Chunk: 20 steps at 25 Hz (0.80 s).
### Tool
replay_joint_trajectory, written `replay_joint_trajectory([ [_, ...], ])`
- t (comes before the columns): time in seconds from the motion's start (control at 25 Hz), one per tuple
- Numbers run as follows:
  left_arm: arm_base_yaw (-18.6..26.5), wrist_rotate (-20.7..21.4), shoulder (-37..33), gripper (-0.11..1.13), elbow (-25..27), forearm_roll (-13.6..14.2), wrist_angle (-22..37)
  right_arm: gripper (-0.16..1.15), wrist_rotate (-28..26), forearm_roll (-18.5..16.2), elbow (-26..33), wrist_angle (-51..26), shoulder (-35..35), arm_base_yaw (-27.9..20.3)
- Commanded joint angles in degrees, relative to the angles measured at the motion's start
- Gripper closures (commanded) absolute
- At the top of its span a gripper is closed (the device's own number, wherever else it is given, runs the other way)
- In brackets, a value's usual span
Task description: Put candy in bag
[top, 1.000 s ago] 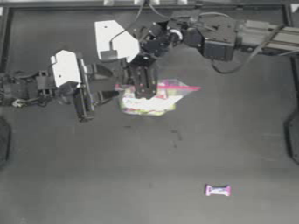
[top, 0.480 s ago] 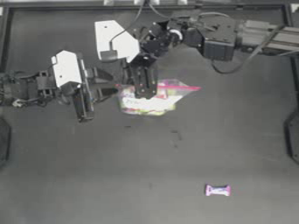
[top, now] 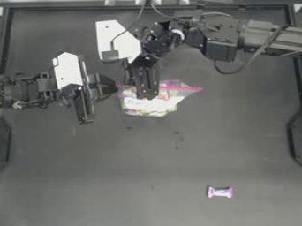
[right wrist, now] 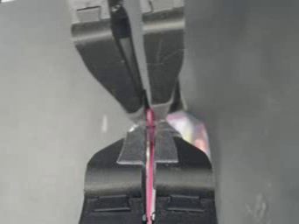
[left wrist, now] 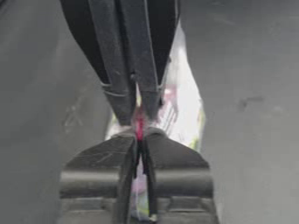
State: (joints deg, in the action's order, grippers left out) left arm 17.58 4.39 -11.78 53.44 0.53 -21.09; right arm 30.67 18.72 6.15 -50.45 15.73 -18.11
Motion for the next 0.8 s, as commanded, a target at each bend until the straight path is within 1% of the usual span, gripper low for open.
replay_joint_trajectory([
  [0.04,0.09,0.18,-1.93,0.72,-0.97,0.18,-0.18,0.92,0.09,0.0,0.53,0.35,-2.9,0.09],
  [0.28,0.09,0.44,-2.81,0.89,-0.7,0.44,-0.18,0.92,0.09,0.0,0.0,0.35,-2.81,0.0],
  [0.44,0.0,0.53,-3.78,0.98,-0.26,0.88,-0.26,0.92,-0.18,0.0,-0.88,0.35,-2.99,0.0],
  [0.52,0.0,0.44,-4.22,0.98,0.09,1.23,-0.18,0.92,-0.26,-0.09,-1.49,0.62,-3.34,0.0],
  [0.8,0.0,0.53,-4.48,0.98,0.09,1.14,-0.18,0.92,-0.53,-0.44,-4.92,1.58,-5.45,-0.62],
])
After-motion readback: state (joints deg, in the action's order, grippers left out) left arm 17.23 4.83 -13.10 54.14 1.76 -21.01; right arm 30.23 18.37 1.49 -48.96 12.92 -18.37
